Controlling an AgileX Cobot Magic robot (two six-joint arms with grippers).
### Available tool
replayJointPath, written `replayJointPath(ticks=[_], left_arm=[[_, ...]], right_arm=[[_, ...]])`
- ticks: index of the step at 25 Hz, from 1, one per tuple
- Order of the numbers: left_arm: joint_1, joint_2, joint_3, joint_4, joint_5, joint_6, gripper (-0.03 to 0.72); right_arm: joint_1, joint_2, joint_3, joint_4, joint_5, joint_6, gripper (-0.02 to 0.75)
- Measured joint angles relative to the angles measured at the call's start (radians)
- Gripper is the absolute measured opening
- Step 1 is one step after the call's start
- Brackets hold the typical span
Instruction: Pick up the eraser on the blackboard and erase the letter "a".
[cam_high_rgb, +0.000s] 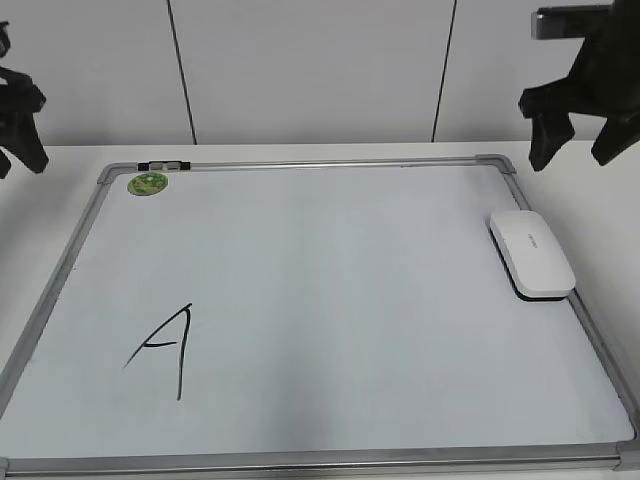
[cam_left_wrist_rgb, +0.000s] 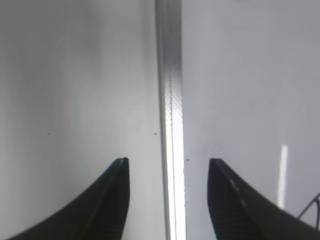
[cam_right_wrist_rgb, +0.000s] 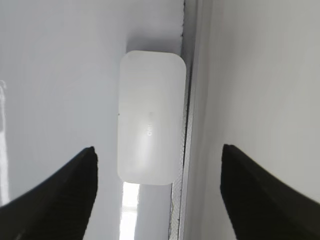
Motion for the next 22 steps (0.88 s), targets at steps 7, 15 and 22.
replayJointPath(ticks=[7,15,22], left_arm=[[-0.053,-0.201,0.000,-0.004,0.014,-0.025,0.375],[-0.131,-0.583,0.157,0.015,0.029,-0.027,0.375],[-0.134,-0.894,0.354,0.022,0.043,-0.035,0.375]], right_arm=[[0.000,-0.182,0.003,0.071,0.009,-0.018,0.568],[0.000,-0.553,0.205,0.076,0.024,-0.024,0.568],[0.000,-0.874,0.419,0.074,0.032,-0.025,0.568]])
